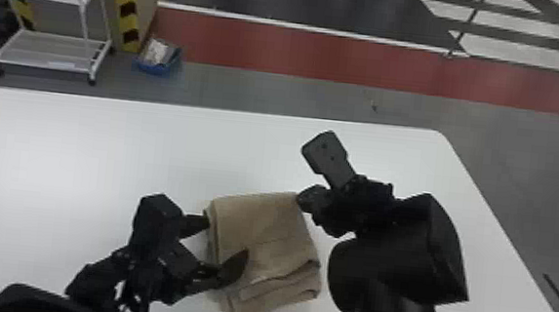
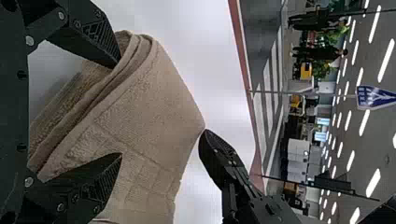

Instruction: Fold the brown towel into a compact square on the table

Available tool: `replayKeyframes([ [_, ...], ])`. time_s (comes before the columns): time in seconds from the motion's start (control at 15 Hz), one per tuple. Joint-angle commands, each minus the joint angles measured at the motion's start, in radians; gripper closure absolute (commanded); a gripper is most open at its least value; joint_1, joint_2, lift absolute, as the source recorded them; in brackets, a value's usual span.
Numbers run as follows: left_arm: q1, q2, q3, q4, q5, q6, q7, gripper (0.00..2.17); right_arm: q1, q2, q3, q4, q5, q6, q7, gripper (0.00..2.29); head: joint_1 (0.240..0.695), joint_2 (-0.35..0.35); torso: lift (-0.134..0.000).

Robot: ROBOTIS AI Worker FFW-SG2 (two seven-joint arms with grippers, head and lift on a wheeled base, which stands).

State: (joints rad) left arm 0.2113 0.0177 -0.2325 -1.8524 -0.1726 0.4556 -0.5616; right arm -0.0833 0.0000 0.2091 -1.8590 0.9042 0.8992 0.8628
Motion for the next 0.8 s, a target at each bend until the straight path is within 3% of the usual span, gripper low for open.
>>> replayKeyframes([
  [0.0,0.005,0.001,0.016,-0.06,0.031,0.032,-0.003,0.2,0.017,0.001,-0.03,-0.075,-0.044,0.033,-0.021,1.85,0.695,-0.166,-0.125],
  [0.07,0.007,-0.001,0.022,-0.079,0.033,0.035,-0.008,0.19,0.033,0.001,-0.037,-0.112,-0.071,0.057,-0.041,1.55,0.695,-0.168,-0.125],
  [0.2,-0.001,-0.002,0.024,-0.082,0.018,0.032,-0.006,0.19,0.071,0.001,-0.039,-0.163,-0.103,0.073,-0.07,0.67,0.695,-0.176,-0.125],
  [0.27,-0.012,-0.004,0.021,-0.068,0.015,0.032,0.002,0.19,0.094,0.001,-0.039,-0.183,-0.103,0.076,-0.07,0.49,0.695,-0.176,-0.125],
  [0.53,-0.058,-0.01,0.018,0.007,0.025,0.01,0.019,0.19,0.255,0.001,-0.08,-0.338,-0.116,0.057,-0.149,0.26,0.695,-0.176,-0.125],
  [0.73,-0.075,-0.015,0.007,0.012,0.039,0.01,0.006,0.21,0.393,0.001,-0.232,-0.482,-0.199,0.027,-0.163,0.23,0.695,-0.223,-0.125],
])
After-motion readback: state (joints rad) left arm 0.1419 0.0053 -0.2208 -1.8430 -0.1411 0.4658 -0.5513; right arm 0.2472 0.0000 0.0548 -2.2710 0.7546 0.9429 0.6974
